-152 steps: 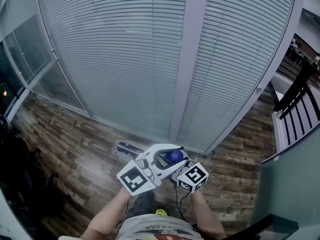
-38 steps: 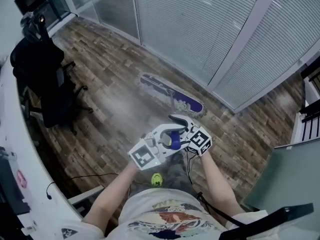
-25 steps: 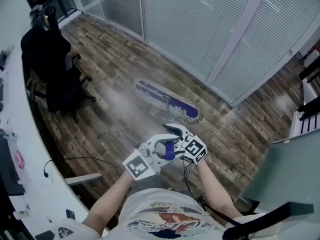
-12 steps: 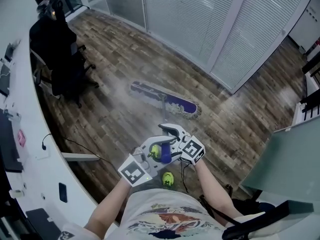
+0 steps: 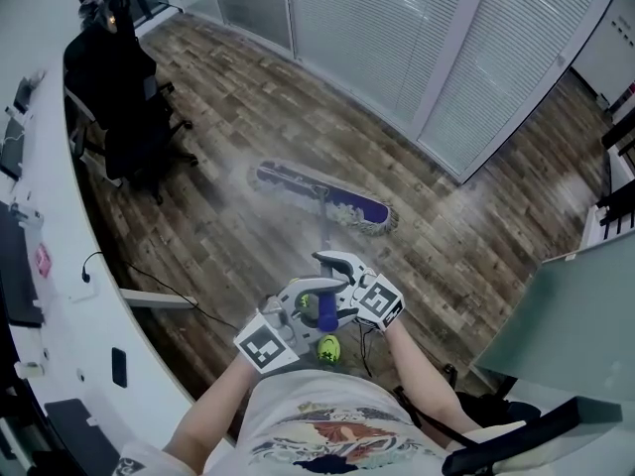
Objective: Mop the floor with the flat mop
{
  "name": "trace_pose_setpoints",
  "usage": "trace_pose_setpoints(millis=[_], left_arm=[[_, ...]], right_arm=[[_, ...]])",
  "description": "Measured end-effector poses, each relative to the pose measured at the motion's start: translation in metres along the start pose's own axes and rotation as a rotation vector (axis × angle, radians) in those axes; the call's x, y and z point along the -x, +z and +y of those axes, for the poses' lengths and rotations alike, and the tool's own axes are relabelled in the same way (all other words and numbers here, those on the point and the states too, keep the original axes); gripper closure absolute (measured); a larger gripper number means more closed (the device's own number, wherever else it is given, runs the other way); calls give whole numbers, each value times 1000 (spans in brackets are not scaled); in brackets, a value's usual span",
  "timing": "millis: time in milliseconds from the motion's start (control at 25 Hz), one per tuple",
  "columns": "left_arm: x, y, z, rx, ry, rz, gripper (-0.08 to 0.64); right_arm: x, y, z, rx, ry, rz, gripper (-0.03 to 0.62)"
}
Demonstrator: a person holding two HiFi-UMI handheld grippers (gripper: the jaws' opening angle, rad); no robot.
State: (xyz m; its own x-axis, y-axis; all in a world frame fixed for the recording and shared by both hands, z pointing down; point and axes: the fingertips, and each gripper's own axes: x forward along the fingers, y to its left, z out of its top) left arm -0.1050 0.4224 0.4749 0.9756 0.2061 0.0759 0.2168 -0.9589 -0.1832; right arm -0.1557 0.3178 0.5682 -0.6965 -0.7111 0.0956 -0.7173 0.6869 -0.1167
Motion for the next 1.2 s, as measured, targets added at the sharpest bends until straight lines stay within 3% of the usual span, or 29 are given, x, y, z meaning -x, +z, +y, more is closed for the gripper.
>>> trace_pose_setpoints(millis=[240, 480, 840, 1200], left_arm=[[6, -14, 27, 35, 18, 4, 374], [12, -17, 93, 42, 39, -49, 374], [17, -50, 211, 56, -14, -34, 372], [-3, -61, 338, 47, -16, -63, 371]], right_arm=[[-19, -2, -20, -1, 22, 5, 360], [-57, 14, -69, -3, 5, -17, 360], [-133, 17, -171, 4, -6, 70, 360], [-181, 47, -288, -18, -55, 0, 360]])
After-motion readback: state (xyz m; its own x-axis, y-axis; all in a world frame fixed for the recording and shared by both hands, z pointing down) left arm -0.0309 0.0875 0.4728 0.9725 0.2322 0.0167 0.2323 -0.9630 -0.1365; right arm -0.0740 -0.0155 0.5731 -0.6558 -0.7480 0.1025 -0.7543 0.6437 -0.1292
